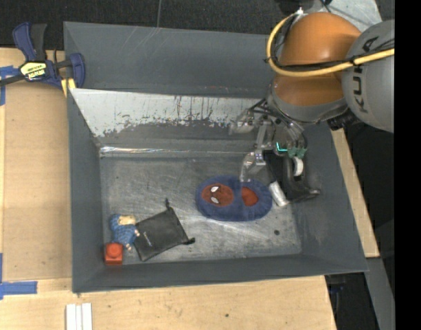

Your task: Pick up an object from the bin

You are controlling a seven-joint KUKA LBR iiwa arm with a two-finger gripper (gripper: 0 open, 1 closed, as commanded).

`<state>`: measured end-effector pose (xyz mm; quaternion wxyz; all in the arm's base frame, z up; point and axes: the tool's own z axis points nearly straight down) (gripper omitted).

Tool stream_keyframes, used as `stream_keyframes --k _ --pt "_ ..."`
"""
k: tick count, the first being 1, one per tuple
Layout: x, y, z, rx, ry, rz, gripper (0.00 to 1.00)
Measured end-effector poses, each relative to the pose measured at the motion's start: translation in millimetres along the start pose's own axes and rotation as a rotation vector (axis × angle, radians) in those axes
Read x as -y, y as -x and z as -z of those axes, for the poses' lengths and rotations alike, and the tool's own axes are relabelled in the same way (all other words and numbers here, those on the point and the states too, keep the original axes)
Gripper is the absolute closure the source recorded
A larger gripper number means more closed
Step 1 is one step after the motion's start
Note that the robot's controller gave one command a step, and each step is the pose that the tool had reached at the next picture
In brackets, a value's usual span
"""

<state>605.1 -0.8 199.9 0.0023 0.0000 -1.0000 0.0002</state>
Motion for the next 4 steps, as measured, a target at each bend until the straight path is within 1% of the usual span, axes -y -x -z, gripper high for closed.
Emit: stream_keyframes --k 1,2,3,4 --pt "40 6.8 -114 0.016 0.001 0.141 0.00" --pt "42 6.0 -115 0.012 -0.001 0.141 1.00" --pt "21 19.4 -81 0.012 0.001 0.058 1.00" --pt "-15 -3.2 79 0.018 0.000 0.074 1.00"
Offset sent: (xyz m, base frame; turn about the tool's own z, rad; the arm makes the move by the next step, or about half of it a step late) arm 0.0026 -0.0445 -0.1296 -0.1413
